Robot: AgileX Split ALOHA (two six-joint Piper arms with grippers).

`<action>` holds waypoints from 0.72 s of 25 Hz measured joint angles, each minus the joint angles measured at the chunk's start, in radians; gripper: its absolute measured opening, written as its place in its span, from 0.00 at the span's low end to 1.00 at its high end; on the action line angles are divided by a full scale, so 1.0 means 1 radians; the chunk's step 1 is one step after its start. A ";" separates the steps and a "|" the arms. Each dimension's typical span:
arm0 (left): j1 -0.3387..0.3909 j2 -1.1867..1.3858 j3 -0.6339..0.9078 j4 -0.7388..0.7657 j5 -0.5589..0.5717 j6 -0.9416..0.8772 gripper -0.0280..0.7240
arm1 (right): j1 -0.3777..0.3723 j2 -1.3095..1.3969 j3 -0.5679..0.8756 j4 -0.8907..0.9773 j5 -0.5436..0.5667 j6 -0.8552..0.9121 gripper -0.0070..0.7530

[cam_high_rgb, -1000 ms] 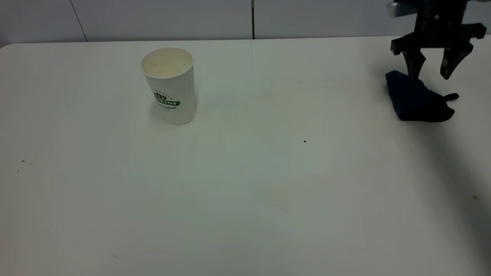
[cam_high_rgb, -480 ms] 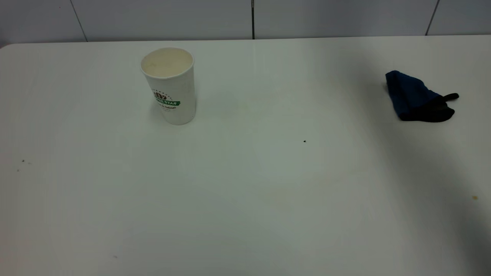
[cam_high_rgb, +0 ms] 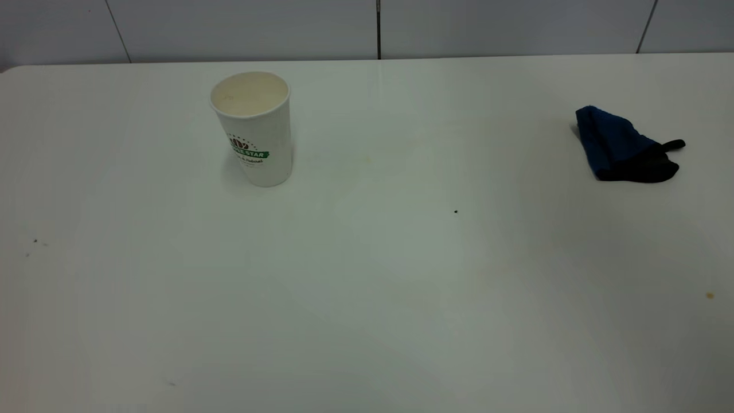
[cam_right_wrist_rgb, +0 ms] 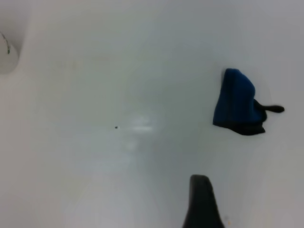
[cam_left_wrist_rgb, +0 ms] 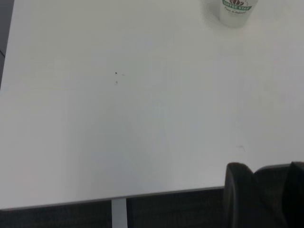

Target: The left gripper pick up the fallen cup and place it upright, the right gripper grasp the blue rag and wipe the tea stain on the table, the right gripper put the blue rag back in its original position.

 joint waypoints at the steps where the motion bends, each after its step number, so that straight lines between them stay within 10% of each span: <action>1: 0.000 0.000 0.000 0.000 0.000 0.000 0.36 | 0.000 -0.054 0.043 -0.006 0.000 0.003 0.75; 18: 0.000 0.000 0.000 0.000 0.000 0.001 0.36 | 0.000 -0.716 0.812 0.049 0.000 0.082 0.75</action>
